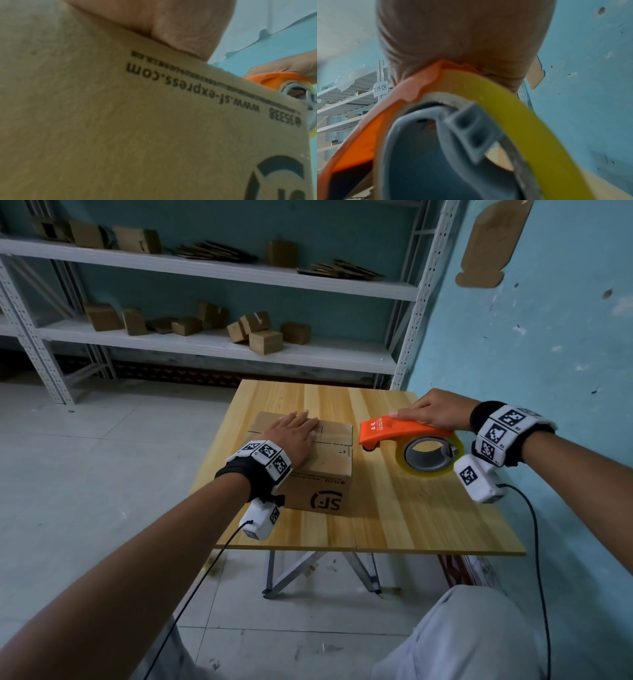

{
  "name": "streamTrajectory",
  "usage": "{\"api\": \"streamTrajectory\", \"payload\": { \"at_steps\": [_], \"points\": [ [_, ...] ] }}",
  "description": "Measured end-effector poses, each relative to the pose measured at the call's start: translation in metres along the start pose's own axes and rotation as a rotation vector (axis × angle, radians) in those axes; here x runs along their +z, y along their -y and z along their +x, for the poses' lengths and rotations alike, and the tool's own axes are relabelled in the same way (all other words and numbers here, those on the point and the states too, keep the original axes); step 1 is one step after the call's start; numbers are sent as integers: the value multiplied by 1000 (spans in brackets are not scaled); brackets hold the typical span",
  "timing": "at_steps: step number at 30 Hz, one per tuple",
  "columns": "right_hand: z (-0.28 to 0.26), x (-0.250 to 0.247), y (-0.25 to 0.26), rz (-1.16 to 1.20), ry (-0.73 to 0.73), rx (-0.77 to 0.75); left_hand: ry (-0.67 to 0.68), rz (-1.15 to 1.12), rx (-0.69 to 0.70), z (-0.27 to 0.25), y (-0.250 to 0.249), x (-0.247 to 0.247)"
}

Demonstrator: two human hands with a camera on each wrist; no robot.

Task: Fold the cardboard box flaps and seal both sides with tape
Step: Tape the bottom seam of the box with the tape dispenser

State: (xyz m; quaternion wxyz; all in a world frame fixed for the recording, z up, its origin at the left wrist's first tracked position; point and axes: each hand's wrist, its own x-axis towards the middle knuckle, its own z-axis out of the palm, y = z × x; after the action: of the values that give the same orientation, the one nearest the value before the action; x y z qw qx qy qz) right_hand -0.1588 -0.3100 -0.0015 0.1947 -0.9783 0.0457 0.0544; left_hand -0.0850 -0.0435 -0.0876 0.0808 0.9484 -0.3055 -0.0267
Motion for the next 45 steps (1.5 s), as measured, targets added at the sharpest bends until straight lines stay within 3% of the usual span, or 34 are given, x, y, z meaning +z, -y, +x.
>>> {"api": "streamTrajectory", "payload": {
  "at_steps": [8, 17, 26, 45],
  "points": [
    [-3, -4, 4, -10, -18, -2, 48, -103, -65, 10, -19, -15],
    [-6, -14, 9, 15, -35, -4, -145, -270, -73, 6, -31, -5],
    [-9, -10, 10, 0, -24, -9, -79, -42, -17, 10, -31, 10],
    [-11, 7, 32, -19, 7, -27, -72, 43, -86, -10, -27, 3]
  ]
}}
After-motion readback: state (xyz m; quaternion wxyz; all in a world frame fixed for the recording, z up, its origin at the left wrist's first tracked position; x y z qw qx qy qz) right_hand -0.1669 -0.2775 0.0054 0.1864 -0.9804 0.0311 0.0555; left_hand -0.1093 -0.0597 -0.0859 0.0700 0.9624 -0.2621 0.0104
